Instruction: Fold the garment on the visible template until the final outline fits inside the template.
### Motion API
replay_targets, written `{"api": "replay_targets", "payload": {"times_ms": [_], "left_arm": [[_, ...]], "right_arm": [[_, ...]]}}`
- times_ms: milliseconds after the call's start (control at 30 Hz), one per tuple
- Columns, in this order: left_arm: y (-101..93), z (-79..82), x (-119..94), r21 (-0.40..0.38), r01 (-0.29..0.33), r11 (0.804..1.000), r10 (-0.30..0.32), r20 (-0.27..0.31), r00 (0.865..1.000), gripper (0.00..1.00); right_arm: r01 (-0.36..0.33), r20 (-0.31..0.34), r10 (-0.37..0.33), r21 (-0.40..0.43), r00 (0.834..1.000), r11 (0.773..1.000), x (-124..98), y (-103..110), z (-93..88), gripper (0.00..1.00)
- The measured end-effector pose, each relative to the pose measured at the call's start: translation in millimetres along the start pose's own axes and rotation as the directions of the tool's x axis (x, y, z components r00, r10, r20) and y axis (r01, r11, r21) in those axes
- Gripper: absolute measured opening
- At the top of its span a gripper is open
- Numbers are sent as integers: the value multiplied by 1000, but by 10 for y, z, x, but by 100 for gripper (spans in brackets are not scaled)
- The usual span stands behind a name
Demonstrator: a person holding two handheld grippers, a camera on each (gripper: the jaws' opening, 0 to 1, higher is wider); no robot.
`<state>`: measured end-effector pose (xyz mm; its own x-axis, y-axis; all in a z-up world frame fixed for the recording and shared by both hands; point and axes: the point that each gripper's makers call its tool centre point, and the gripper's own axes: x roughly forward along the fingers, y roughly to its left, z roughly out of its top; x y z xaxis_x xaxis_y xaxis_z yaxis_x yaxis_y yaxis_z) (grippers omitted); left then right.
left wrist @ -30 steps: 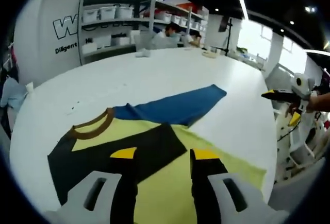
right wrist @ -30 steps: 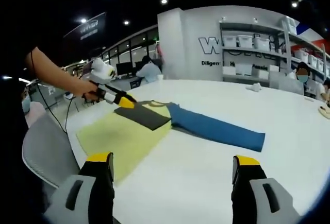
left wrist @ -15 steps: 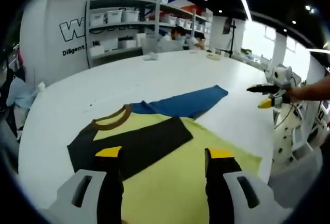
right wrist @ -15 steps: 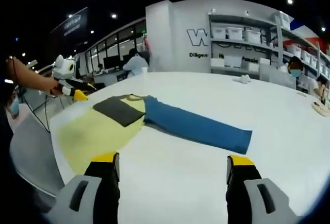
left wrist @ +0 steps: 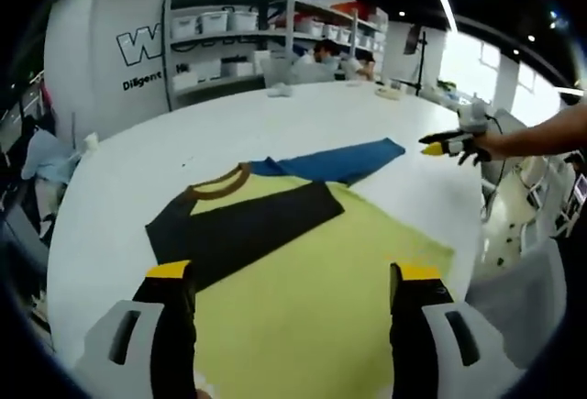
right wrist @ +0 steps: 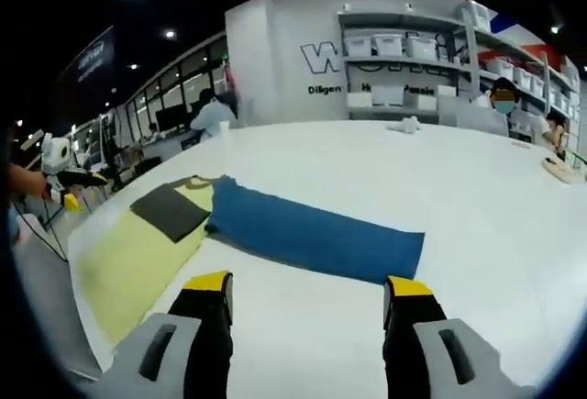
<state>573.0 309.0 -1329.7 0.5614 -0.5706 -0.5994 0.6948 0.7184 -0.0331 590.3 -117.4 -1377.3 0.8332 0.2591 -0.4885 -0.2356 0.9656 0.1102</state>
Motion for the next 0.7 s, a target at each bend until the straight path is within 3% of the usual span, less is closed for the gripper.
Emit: {"api": "replay_targets", "payload": {"times_ms": [133, 467, 700], "left_arm": [[60, -80, -123, 3, -15, 1000, 15, -16, 1000, 93], [244, -283, -349, -8, -69, 998, 68, -52, 996, 96], [251, -489, -487, 3, -64, 998, 64, -59, 996, 97]], "right_arm": [[24, 7, -25, 53, 1000, 998, 86, -77, 48, 59], [87, -45, -84, 59, 995, 994, 247, -302, 1, 51], [152, -91, -149, 25, 985, 988, 346, -509, -31, 48]]}}
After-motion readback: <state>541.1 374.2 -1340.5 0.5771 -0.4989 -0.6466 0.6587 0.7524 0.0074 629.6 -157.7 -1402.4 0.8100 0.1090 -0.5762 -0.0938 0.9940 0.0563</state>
